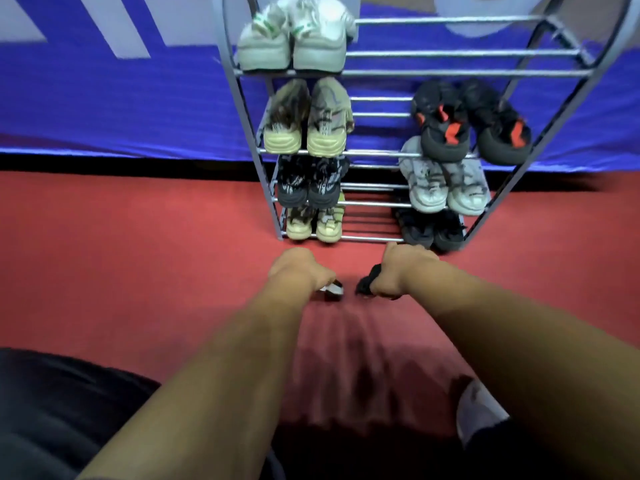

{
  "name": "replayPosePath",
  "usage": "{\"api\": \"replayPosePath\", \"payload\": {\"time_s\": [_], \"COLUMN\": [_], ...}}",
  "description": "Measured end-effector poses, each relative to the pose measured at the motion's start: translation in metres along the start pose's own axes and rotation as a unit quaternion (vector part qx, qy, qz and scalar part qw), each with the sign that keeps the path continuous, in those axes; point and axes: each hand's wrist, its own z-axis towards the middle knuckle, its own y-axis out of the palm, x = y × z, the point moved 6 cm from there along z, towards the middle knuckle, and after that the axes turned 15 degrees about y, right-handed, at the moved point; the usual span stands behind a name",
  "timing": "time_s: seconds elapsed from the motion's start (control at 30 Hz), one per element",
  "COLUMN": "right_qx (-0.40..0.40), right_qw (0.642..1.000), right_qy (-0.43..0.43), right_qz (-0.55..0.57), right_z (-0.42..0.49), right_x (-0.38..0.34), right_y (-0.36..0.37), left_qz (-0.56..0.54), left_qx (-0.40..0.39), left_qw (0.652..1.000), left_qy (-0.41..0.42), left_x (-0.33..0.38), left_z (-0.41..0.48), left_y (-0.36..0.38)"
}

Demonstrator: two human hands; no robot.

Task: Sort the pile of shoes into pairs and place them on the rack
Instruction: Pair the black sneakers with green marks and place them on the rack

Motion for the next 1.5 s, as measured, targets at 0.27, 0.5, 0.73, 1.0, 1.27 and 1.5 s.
{"api": "replayPosePath", "payload": {"time_s": [0.27,0.5,0.73,1.0,1.27,1.5], "right_qx": [0.063,0.219,0.303,0.313,0.316,0.329], "right_qw": [0.994,0.939,0.861,0.762,0.743,0.740], "right_qy": [-0.047,-0.070,-0.044,-0.026,-0.001,0.005], "right_qz": [0.074,0.257,0.406,0.566,0.590,0.586], "right_z": [-0.101,-0.157,-0.168,-0.136,-0.068,-0.014], "right_x": [0.041,0.094,0.134,0.164,0.184,0.184], "right_y": [-0.168,-0.237,-0.258,-0.270,-0.274,-0.286], "left_qz": [0.125,0.042,-0.045,-0.122,-0.167,-0.218], "left_qx": [0.037,0.257,0.374,0.452,0.465,0.449], "left_qw": [0.977,0.933,0.872,0.825,0.821,0.825], "left_qy": [0.167,0.248,0.313,0.316,0.285,0.263], "left_x": [0.110,0.144,0.162,0.190,0.228,0.266], "left_z": [-0.072,-0.147,-0.170,-0.152,-0.089,-0.029], "left_y": [-0.145,-0.237,-0.259,-0.260,-0.238,-0.217]}}
